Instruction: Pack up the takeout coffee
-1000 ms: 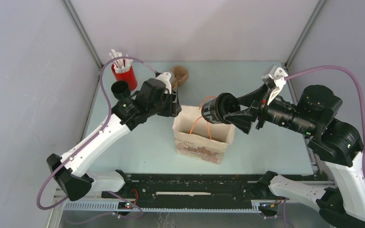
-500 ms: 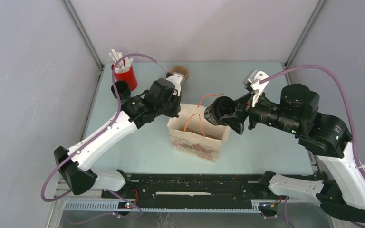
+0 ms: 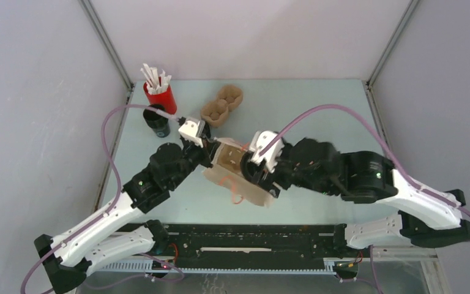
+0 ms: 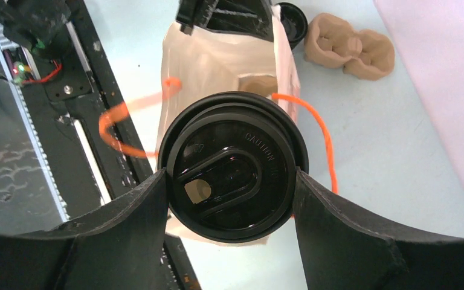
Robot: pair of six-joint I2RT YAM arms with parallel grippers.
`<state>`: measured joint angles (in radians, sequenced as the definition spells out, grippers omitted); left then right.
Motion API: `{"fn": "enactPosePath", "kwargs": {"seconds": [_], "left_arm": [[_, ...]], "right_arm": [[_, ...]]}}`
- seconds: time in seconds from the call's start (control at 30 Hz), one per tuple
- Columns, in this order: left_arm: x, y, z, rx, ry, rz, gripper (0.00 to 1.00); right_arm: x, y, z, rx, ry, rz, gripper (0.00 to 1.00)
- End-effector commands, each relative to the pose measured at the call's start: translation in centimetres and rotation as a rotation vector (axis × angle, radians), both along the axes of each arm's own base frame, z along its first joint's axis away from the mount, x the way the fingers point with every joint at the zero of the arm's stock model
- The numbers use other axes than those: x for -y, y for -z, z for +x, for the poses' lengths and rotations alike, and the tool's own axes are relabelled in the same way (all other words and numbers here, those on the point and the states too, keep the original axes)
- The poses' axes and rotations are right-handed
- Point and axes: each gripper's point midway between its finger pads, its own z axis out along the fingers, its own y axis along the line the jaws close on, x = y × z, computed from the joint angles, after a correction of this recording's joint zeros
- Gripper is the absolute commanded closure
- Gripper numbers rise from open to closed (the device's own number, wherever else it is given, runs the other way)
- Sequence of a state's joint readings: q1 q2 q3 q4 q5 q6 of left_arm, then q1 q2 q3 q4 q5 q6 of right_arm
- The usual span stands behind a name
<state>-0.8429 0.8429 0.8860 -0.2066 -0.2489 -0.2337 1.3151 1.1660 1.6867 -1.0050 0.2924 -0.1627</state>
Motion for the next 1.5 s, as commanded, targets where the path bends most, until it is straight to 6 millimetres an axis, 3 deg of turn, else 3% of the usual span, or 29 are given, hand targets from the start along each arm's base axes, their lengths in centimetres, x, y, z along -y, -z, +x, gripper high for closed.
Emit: {"fn": "enactPosePath", "kwargs": {"seconds": [0.0, 0.1, 0.3, 0.53, 0.77, 0.87, 0.97, 1.17, 1.47], "left_arm": [[-1.0, -0.8, -0.3, 0.118, -0.043, -0.134, 1.0], [-1.9, 0.2, -1.2, 0.15, -0.034, -0.145, 1.0], [-2.1, 2.5, -2.8, 0.121, -0.025, -0.198, 1.0], [-3.5, 3.2, -2.5, 0.211, -0.087, -0.303, 1.0], [-0.5, -1.2, -0.3, 0.291, -0.072, -0.33, 1.0], [1.5, -1.4, 0.6, 0.289, -0.042, -0.295, 1.0], [1.9, -1.3, 1.4, 0.282, -0.07, -0.321, 1.0], [2.0, -2.7, 2.5, 0.296, -0.107, -0.34, 1.0], [3.7, -5.3, 6.4, 0.331, -0.116, -0.314, 1.0]], "right_arm": [[-1.9, -0.3, -0.2, 0.168, 0.021, -0.064, 0.51], [-3.4, 1.1, -0.9, 0.251, 0.016, -0.15, 0.52], [-6.4, 5.7, -3.1, 0.312, -0.048, -0.31, 0.53], [-6.6, 11.4, -3.5, 0.284, -0.084, -0.413, 0.53], [-5.4, 14.1, -0.3, 0.214, -0.011, -0.429, 0.53], [-4.8, 14.7, 1.4, 0.195, 0.04, -0.435, 0.54], [-3.7, 15.6, 2.9, 0.158, 0.08, -0.429, 0.55], [-2.1, 14.7, 5.1, 0.145, 0.133, -0.4, 0.54], [2.0, 14.5, 10.4, 0.15, 0.226, -0.47, 0.54]]}}
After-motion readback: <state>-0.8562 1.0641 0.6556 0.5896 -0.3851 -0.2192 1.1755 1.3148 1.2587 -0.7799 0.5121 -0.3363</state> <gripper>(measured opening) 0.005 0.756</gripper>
